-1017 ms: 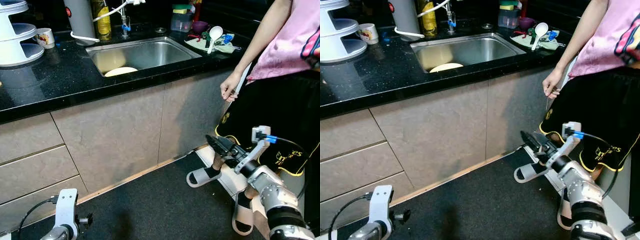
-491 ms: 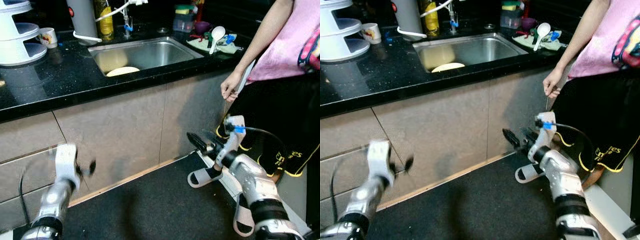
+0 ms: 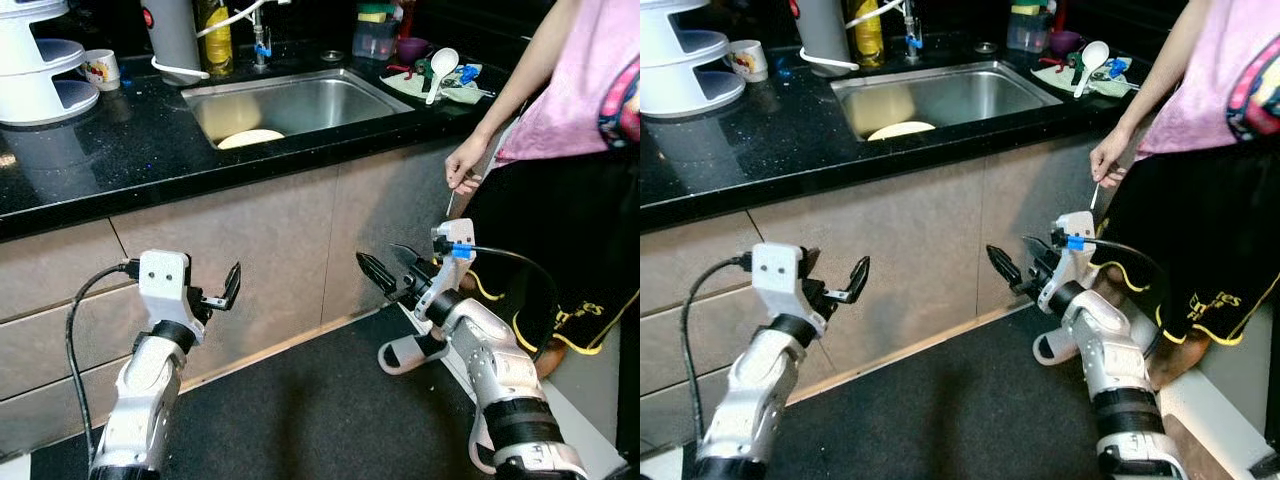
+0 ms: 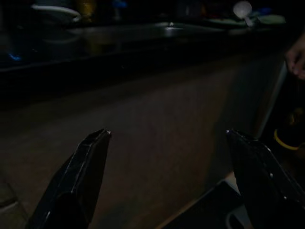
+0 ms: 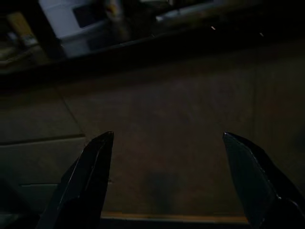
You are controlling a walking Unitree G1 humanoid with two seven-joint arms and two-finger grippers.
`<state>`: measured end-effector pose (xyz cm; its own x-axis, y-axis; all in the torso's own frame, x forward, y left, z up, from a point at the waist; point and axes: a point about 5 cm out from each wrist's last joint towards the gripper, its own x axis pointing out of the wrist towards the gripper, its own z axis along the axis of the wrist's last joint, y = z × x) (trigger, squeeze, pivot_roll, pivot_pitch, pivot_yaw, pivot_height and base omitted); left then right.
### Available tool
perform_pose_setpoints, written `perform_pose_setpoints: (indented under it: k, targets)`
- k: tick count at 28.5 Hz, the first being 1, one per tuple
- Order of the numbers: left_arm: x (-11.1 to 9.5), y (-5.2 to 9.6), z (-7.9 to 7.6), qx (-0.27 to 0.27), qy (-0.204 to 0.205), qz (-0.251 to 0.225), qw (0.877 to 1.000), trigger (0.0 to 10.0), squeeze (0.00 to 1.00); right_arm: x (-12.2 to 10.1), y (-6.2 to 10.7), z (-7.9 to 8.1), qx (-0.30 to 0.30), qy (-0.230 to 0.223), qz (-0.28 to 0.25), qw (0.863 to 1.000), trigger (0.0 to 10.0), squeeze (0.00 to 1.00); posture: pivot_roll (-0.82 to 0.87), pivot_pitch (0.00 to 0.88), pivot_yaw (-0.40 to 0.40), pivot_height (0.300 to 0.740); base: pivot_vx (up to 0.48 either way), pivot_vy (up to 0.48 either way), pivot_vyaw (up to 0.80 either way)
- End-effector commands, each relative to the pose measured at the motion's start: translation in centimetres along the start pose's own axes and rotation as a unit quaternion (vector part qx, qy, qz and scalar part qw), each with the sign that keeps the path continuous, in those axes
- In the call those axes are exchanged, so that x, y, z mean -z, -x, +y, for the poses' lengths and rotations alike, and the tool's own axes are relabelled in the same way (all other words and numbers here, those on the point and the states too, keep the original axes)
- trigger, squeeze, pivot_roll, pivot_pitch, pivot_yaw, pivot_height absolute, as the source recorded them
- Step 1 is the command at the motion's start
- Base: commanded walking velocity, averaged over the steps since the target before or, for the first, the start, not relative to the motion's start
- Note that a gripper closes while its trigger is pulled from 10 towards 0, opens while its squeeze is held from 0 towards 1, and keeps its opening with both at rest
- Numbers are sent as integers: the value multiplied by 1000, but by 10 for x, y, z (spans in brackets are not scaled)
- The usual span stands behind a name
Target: Kitchen organization
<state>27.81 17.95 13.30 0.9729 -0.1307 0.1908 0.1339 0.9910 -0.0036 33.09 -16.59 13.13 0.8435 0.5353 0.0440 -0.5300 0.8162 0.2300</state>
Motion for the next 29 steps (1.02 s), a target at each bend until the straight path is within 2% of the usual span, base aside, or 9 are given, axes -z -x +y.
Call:
perform_pose_setpoints:
  k: [1, 6, 13, 20, 29]
  targets:
    - [2, 6, 1, -8, 1, 24, 1000, 10000, 0, -2, -1, 3, -6, -9, -6, 1000, 10000, 0, 35, 0, -32, 740, 0, 0, 794]
    - [1, 17, 2, -52, -10, 56, 997, 10000, 0, -5, 3, 2, -8, -5, -10, 1000, 10000, 0, 29, 0, -3, 740, 0, 0, 784]
    - [2, 16, 15, -91, -19, 72, 993, 10000, 0, -6, 6, 0, 1, -2, -8, 1000, 10000, 0, 13, 0, 5, 740, 0, 0, 779]
    - [2, 13, 21, -92, -39, 82, 992, 10000, 0, -5, 2, 4, 1, 8, -3, 1000, 10000, 0, 1, 0, -3, 740, 0, 0, 772]
    - [2, 5, 11, -74, -4, 79, 994, 10000, 0, -9, -2, 7, -9, 18, -1, 1000, 10000, 0, 0, 0, -20, 740, 0, 0, 756]
